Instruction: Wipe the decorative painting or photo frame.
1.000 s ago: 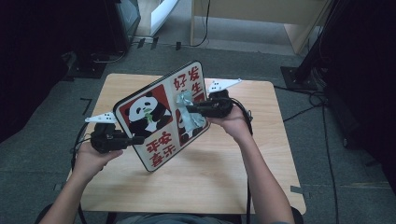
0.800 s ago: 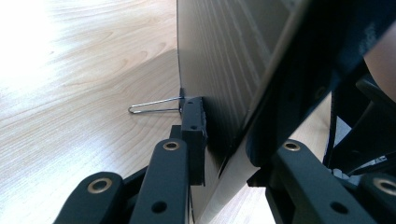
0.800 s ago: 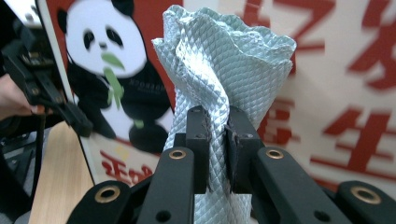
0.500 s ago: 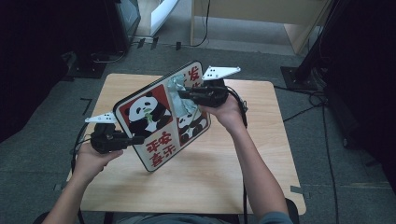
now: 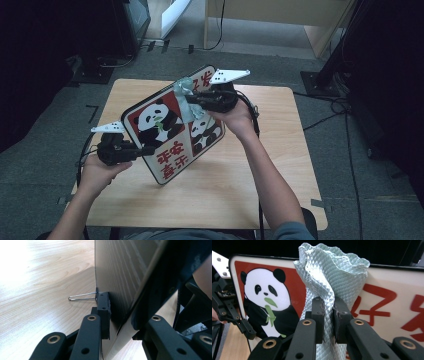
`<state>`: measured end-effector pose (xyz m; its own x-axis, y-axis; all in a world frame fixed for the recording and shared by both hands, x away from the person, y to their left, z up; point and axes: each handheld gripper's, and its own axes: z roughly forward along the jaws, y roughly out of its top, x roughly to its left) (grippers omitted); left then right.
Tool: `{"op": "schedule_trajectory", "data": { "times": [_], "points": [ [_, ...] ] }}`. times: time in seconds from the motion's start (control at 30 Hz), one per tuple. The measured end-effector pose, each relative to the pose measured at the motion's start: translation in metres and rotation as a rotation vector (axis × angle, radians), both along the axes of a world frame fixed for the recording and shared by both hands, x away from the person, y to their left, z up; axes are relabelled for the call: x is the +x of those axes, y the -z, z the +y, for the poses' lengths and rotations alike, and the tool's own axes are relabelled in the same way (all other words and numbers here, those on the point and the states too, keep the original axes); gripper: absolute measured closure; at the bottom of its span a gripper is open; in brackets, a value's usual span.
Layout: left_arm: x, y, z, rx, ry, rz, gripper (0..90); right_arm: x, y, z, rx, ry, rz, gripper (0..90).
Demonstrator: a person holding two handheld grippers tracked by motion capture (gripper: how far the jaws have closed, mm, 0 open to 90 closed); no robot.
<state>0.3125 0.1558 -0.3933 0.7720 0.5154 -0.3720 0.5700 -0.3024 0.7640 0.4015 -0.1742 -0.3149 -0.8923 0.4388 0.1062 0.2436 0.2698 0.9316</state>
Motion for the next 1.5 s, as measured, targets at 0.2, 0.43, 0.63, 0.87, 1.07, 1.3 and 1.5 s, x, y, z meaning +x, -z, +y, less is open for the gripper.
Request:
{"op": "schedule_trajectory", "data": {
  "times": [0.2, 0.43, 0.63, 0.87, 1.07, 1.3, 1.5],
  "points": [
    [0.000, 0.000, 0.000, 0.003, 0.001, -0.002, 75.6, 0.000, 0.003, 0.003, -0.013, -0.009, 0.007, 81.8],
    [0.000, 0.000, -0.001, 0.005, -0.010, 0.001, 76.1, 0.000, 0.008, 0.008, -0.034, -0.022, 0.020, 81.7],
    [0.001, -0.001, -0.001, 0.007, -0.009, 0.007, 76.1, -0.001, 0.012, 0.007, -0.030, -0.026, 0.018, 81.7],
    [0.001, -0.001, -0.001, 0.008, -0.005, 0.008, 75.9, -0.002, 0.016, 0.007, -0.043, -0.029, 0.028, 81.7],
    [0.001, -0.001, 0.000, 0.010, 0.000, 0.005, 75.8, -0.003, 0.021, 0.007, -0.051, -0.029, 0.036, 81.7],
    [0.002, -0.002, 0.000, 0.013, 0.003, 0.003, 75.8, -0.004, 0.027, 0.005, -0.061, -0.032, 0.053, 81.8],
    [0.002, -0.002, 0.000, 0.015, 0.004, 0.002, 75.8, -0.004, 0.031, 0.005, -0.063, -0.034, 0.066, 81.8]
  ]
}}
